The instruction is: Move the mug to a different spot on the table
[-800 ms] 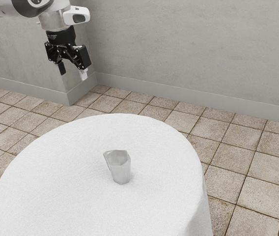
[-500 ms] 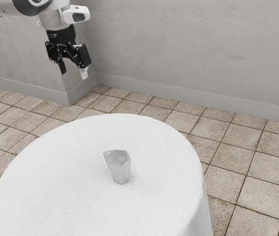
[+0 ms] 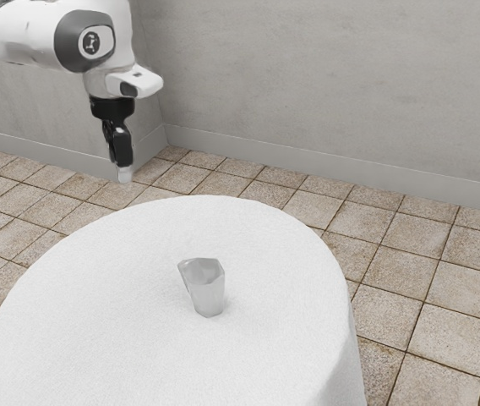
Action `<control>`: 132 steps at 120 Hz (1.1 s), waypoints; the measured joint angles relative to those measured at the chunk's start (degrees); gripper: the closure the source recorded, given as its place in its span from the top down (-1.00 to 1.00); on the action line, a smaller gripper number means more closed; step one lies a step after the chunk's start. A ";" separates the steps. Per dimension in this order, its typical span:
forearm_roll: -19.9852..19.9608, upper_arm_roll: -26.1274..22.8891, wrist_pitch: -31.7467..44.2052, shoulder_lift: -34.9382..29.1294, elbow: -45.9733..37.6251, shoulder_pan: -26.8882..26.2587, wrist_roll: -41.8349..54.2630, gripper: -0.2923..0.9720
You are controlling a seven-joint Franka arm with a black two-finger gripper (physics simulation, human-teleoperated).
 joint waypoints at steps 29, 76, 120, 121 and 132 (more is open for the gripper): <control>-9.50 2.18 1.69 5.30 -0.95 1.10 26.03 0.54; -14.70 1.22 13.63 11.11 -7.94 2.29 57.60 0.54; -21.08 -0.61 20.75 17.01 -10.37 2.76 73.39 0.54; -21.23 -0.61 20.83 17.11 -10.40 2.83 73.65 0.54; -22.39 -0.62 21.85 17.79 -11.02 3.12 76.27 0.54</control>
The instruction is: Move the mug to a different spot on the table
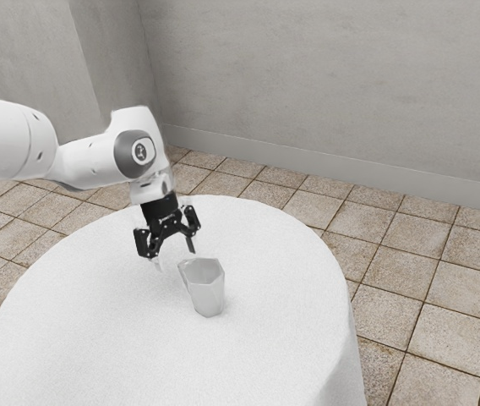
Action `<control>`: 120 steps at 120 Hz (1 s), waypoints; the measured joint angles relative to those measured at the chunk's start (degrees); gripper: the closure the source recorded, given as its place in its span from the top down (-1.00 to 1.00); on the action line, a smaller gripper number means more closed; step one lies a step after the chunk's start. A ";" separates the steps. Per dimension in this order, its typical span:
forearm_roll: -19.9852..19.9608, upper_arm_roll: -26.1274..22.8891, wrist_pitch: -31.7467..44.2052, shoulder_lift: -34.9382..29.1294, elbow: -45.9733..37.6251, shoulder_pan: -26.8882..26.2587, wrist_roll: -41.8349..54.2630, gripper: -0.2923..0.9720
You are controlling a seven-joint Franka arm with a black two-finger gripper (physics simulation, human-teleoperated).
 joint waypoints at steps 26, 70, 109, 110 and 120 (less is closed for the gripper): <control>-4.25 -0.01 3.04 0.69 -1.75 0.34 4.78 0.54; -11.32 0.04 7.43 1.49 -4.72 1.31 9.11 0.48; -13.66 0.00 10.18 0.92 -7.03 1.37 9.69 0.30; -13.69 0.00 10.22 0.86 -7.03 1.37 9.70 0.29; -13.89 0.00 10.52 0.19 -7.10 1.37 9.74 0.27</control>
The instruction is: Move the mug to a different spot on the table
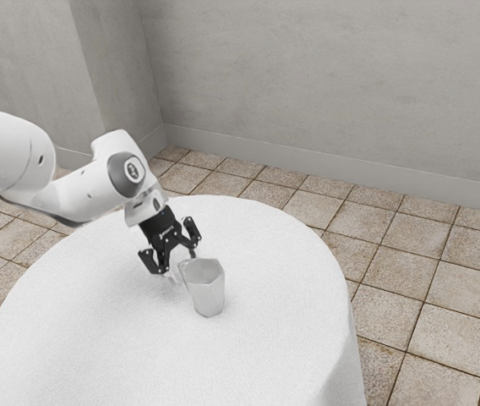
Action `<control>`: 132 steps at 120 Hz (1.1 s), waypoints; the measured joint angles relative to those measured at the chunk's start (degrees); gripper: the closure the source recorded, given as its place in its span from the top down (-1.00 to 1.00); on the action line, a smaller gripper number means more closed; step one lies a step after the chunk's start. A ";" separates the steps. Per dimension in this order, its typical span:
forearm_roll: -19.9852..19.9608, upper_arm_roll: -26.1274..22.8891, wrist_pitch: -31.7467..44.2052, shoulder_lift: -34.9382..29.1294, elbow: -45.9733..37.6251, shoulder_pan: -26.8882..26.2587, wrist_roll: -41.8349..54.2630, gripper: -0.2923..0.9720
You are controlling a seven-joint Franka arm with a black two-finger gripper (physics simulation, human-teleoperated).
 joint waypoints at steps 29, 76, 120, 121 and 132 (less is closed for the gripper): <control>-0.20 -0.85 0.43 -0.94 -0.32 -0.09 -0.15 0.24; -0.23 -2.13 0.98 -1.26 -0.32 -0.18 -0.66 0.17; -0.37 -2.13 1.31 -1.69 -0.31 -0.17 -1.85 -0.47; -0.38 -2.11 1.26 -1.77 -0.30 -0.15 -1.89 -0.48; -0.52 -1.79 0.30 -2.51 -0.20 -0.02 -2.33 -0.52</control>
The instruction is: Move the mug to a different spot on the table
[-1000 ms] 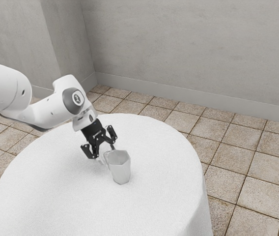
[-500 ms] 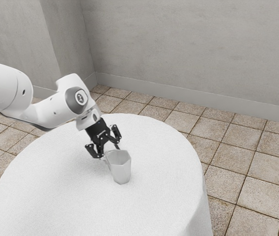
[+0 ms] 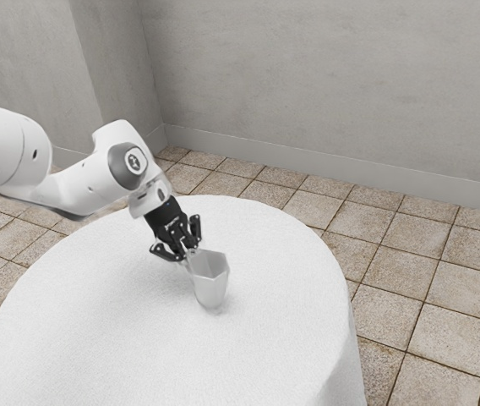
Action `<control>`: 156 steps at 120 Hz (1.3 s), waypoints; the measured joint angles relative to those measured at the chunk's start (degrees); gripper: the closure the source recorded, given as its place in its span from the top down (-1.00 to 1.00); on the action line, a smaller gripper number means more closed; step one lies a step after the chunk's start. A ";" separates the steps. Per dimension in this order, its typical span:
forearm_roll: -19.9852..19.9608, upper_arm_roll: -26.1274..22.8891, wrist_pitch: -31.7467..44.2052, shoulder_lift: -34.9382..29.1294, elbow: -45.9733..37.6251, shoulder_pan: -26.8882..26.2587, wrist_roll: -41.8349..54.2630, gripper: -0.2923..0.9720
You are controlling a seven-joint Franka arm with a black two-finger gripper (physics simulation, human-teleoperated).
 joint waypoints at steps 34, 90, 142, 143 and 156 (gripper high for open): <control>-0.70 0.73 -3.81 -4.00 -1.95 6.76 -0.83 -0.63; -1.93 4.69 -4.60 -7.71 -8.99 9.60 0.58 -0.65; -6.67 3.16 -2.34 -3.40 -9.26 9.48 4.30 -0.62; -6.71 3.13 -2.28 -3.34 -9.26 9.48 4.37 -0.62; -7.03 2.96 -1.65 -3.02 -9.27 9.50 5.13 -0.62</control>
